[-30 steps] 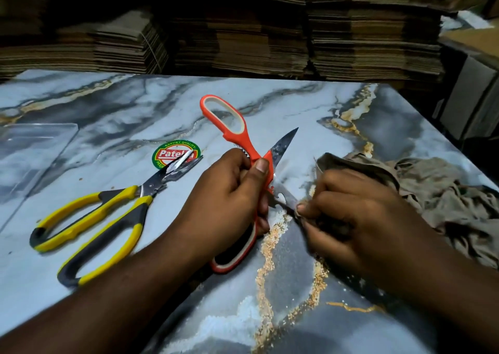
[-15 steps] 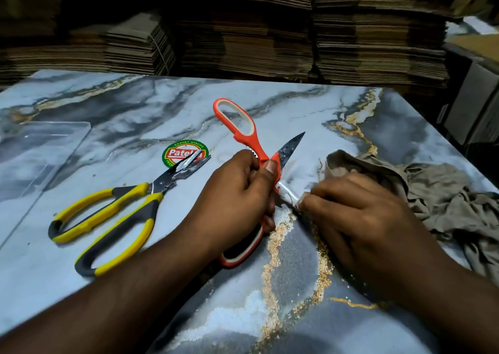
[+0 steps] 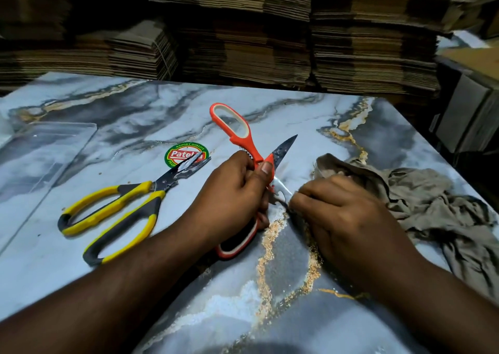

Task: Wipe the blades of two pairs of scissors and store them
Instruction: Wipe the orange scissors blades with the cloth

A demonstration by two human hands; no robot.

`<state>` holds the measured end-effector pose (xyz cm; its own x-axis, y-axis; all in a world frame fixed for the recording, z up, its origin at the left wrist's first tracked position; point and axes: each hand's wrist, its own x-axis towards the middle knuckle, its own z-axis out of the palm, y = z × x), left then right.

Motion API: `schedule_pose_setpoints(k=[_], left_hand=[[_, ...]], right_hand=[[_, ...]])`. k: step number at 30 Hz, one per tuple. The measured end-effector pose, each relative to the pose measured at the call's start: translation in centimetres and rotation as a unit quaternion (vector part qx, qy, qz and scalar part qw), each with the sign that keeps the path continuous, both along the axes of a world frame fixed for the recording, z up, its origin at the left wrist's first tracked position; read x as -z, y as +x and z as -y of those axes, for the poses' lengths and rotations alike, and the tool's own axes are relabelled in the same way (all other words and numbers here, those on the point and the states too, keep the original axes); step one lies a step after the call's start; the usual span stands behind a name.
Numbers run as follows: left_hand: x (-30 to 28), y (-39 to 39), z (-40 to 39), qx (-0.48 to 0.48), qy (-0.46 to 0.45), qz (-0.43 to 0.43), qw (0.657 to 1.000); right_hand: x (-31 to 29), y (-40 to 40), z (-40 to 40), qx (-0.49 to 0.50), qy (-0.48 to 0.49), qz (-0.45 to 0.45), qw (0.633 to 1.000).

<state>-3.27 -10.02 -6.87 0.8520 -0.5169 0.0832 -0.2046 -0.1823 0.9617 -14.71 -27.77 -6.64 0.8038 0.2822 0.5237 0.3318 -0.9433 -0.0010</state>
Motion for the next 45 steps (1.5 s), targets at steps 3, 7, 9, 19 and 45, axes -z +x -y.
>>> schedule_pose_setpoints(k=[3, 7, 9, 19, 45], left_hand=[[0.1, 0.0, 0.0, -0.002, -0.001, -0.001, 1.0], [0.4, 0.2, 0.2, 0.0, 0.0, -0.003, 1.0], [0.3, 0.1, 0.2, 0.002, 0.011, 0.009, 1.0], [0.1, 0.1, 0.1, 0.01, 0.028, 0.017, 0.999], [0.2, 0.1, 0.1, 0.01, 0.028, 0.028, 0.999]], right_hand=[[0.3, -1.1, 0.9, -0.012, -0.006, -0.009, 1.0], [0.5, -1.3, 2.0, -0.025, 0.056, -0.016, 0.998], [-0.1, -1.2, 2.4, -0.01, 0.122, 0.019, 0.992], [0.5, -0.1, 0.5, 0.001, 0.022, 0.028, 0.999], [0.4, -1.3, 1.0, -0.011, 0.004, 0.018, 1.0]])
